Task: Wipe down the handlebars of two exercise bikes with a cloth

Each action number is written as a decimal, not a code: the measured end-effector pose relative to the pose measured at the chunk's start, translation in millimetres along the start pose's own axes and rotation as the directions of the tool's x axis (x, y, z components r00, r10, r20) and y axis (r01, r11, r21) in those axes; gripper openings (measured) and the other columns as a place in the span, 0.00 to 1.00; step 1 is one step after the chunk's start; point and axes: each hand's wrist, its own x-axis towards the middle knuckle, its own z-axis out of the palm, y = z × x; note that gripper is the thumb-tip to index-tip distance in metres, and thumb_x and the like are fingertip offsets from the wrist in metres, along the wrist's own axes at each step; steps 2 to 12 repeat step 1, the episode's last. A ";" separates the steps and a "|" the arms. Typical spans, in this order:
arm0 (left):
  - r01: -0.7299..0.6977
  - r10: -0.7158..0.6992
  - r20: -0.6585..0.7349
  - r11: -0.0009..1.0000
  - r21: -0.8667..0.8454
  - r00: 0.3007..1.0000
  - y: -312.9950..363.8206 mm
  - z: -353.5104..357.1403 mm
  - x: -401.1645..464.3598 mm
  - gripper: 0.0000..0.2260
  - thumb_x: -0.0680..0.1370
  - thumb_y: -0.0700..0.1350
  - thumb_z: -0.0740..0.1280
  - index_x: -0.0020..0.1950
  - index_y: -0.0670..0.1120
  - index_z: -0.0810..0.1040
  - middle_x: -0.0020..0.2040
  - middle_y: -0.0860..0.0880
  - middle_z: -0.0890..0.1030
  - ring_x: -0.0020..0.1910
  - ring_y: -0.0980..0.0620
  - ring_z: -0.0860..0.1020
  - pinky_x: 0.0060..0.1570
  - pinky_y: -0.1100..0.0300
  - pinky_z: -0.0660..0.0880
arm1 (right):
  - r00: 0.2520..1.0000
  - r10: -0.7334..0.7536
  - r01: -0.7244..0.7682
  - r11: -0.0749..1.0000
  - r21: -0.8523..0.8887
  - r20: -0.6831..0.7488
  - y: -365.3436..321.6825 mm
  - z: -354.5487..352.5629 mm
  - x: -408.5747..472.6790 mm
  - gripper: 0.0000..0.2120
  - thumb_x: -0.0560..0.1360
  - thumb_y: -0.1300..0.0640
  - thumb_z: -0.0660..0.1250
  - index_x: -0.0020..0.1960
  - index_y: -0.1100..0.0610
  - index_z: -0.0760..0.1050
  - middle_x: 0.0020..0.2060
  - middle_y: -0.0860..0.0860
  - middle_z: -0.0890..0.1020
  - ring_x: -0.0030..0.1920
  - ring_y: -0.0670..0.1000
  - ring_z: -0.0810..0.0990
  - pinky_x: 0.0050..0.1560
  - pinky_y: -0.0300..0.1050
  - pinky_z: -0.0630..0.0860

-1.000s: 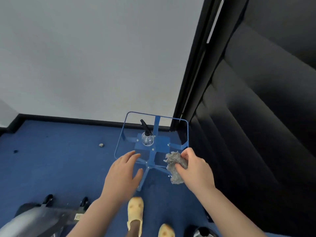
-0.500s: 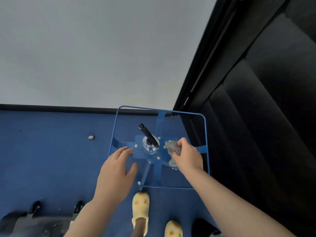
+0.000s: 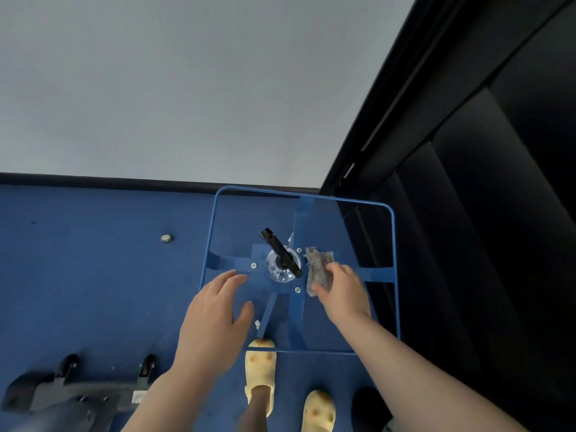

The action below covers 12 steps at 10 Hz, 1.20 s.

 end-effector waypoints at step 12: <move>-0.020 0.020 -0.074 1.000 0.001 0.997 5.7 -10.3 -3.2 0.19 0.78 0.47 0.64 0.69 0.50 0.71 0.71 0.54 0.69 0.67 0.51 0.69 0.66 0.56 0.65 | 0.999 -0.027 0.027 1.000 0.003 -0.028 0.6 -13.9 -15.0 0.20 0.74 0.50 0.68 0.65 0.52 0.69 0.62 0.49 0.74 0.61 0.51 0.72 0.53 0.48 0.76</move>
